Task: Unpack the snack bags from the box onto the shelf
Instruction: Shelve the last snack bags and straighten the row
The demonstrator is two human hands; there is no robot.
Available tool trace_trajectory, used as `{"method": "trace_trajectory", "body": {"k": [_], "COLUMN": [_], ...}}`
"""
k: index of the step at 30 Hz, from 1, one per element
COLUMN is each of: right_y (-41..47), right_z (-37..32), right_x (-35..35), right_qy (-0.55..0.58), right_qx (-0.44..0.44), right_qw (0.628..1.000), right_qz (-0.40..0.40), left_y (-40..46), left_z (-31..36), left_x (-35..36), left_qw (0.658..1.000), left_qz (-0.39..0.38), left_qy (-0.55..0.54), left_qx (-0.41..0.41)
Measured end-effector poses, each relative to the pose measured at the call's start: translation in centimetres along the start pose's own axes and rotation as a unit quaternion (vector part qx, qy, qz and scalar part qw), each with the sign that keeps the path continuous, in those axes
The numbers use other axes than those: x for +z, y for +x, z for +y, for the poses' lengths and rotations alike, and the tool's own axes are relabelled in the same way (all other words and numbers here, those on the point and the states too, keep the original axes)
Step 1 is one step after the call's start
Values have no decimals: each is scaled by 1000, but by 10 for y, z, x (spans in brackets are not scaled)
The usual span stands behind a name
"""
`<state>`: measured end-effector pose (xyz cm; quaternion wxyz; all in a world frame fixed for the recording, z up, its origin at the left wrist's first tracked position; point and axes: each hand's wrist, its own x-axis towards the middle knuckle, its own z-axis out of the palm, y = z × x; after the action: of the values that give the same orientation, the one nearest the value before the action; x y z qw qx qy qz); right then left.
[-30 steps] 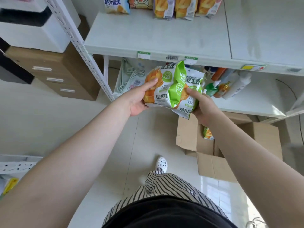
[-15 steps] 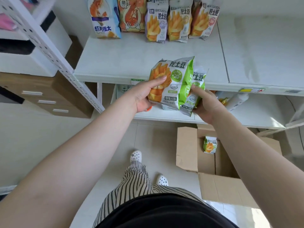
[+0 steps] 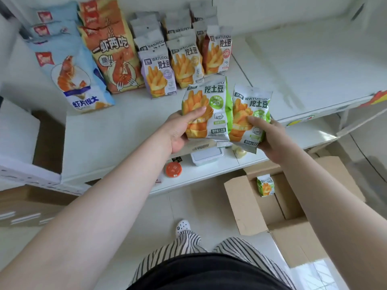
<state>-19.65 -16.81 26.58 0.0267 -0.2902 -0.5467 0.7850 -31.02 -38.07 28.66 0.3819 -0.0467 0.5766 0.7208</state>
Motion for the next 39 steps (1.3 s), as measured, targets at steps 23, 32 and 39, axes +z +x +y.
{"method": "trace_trajectory", "body": {"k": [23,32,39], "right_y": [58,77,91], "right_z": [-26,-10,6], "right_x": [45,57,81], "right_qy": [-58,25,-62], "right_qx": [-6,-14,-21], "right_qw": [997,988,976], "right_qz": [-58,-151,-207], "left_y": [39,63,60], "left_z": [19,17,37], "left_x": [-6,-39,-36], "left_qw": [973,980,993], "left_qz": [50,110,49], "left_qy": [185,85,27], "left_qx": [131,146,103]}}
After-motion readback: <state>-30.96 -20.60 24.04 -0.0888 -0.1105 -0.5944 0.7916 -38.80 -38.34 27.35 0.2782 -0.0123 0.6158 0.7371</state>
